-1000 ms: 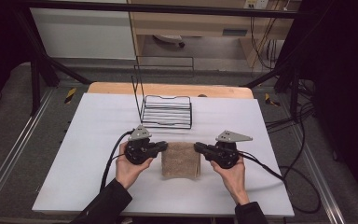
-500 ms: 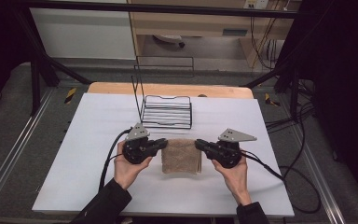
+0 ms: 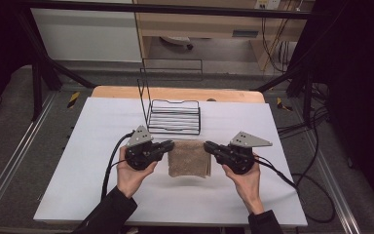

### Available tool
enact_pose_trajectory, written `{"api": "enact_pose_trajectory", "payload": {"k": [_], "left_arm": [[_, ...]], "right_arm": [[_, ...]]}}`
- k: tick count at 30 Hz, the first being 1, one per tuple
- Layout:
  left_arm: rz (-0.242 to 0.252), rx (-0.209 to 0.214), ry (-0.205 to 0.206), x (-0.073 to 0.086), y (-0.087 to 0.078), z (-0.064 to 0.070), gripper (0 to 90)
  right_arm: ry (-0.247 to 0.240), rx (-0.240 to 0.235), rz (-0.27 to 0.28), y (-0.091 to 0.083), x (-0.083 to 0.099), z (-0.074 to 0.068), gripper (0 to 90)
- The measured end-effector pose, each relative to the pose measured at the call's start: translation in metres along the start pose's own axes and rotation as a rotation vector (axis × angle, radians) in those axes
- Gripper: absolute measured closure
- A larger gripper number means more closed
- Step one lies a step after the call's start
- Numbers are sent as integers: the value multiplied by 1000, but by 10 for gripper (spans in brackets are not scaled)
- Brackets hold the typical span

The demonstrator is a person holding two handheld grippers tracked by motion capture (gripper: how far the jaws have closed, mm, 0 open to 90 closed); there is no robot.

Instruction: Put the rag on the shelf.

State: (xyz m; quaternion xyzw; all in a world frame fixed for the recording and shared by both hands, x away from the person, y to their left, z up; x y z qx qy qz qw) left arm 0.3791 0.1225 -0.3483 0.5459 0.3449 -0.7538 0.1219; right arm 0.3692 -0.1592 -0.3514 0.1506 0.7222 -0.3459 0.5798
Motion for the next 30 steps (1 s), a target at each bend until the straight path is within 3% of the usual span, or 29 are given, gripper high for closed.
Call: {"api": "enact_pose_trajectory", "payload": {"k": [16, 30], "left_arm": [[74, -20, -5, -21, -11, -10, 853], [122, -36, 25, -41, -17, -13, 853]], "right_arm": [[-42, 18, 67, 4, -27, -3, 850], [-82, 46, 106, 5, -51, -4, 850]]}}
Point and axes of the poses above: each handheld gripper's, and its own axes: y roughly forward along the jaws, x roughly out of its underside, z roughly to its right, the point moved 1 cm from there along y, roughly forward along the jaws, and after that the axes turned 3 degrees about -y, right-handed, at the moved point
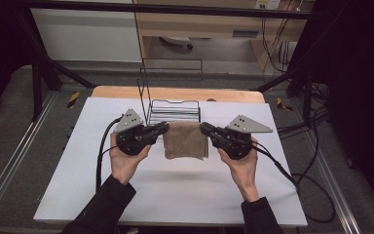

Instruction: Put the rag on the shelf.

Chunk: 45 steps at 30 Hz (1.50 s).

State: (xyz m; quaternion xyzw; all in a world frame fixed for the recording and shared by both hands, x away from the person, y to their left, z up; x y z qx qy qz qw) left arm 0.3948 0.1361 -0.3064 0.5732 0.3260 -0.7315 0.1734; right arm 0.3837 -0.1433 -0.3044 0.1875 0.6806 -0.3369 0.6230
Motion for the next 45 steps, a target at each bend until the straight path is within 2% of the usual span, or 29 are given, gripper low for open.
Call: {"api": "enact_pose_trajectory", "payload": {"k": [32, 45], "left_arm": [[106, -45, 20, -47, -11, -15, 853], [139, -77, 32, -66, -15, -23, 855]], "right_arm": [[-56, 46, 79, 14, -52, 2, 851], [-61, 60, 118, 24, -69, 3, 851]]}}
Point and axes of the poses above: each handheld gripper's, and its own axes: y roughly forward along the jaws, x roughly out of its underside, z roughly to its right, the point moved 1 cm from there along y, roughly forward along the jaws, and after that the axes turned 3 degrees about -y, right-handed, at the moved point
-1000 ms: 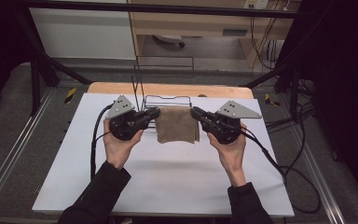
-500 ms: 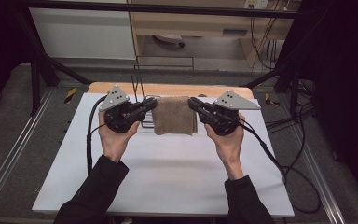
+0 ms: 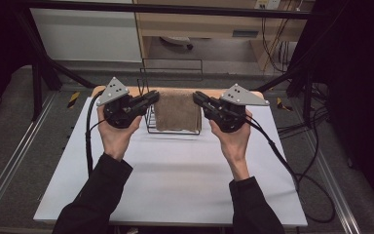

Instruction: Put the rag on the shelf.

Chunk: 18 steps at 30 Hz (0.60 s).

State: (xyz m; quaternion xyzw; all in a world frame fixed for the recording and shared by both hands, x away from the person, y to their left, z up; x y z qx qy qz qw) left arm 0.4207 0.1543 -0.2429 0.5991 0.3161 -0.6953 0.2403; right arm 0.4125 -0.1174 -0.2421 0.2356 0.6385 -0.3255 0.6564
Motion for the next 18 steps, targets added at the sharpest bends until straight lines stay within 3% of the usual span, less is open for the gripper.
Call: {"api": "enact_pose_trajectory", "payload": {"k": [18], "left_arm": [[65, -14, 15, -24, -1, -8, 855]], "right_arm": [[-23, 19, 46, 11, -26, 5, 851]]}}
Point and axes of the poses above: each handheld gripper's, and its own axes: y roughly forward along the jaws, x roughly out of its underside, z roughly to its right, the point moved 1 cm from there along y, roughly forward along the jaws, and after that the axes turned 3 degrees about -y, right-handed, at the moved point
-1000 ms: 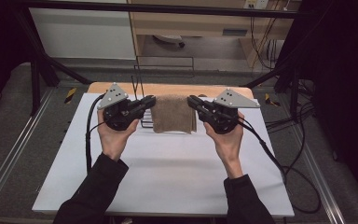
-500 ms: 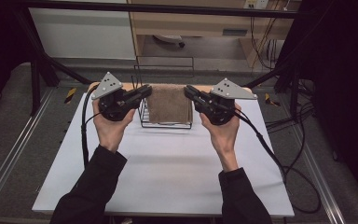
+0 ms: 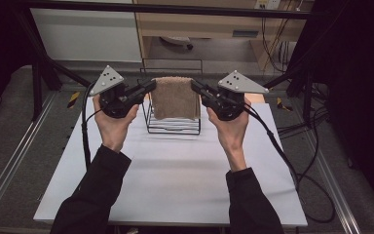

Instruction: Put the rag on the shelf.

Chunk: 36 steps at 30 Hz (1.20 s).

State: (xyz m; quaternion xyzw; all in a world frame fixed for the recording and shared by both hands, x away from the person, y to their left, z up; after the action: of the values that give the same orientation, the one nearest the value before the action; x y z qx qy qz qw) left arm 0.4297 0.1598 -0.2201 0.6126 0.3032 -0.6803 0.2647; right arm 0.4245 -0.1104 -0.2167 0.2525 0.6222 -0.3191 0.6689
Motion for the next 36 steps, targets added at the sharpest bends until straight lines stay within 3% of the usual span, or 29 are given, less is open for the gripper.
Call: {"api": "enact_pose_trajectory", "payload": {"k": [17, 36], "left_arm": [[39, -31, 13, -29, 2, -10, 855], [56, -58, 20, -54, 16, -26, 856]], "right_arm": [[-16, 18, 41, 16, -28, 6, 851], [-21, 44, 61, 36, -51, 18, 852]]}}
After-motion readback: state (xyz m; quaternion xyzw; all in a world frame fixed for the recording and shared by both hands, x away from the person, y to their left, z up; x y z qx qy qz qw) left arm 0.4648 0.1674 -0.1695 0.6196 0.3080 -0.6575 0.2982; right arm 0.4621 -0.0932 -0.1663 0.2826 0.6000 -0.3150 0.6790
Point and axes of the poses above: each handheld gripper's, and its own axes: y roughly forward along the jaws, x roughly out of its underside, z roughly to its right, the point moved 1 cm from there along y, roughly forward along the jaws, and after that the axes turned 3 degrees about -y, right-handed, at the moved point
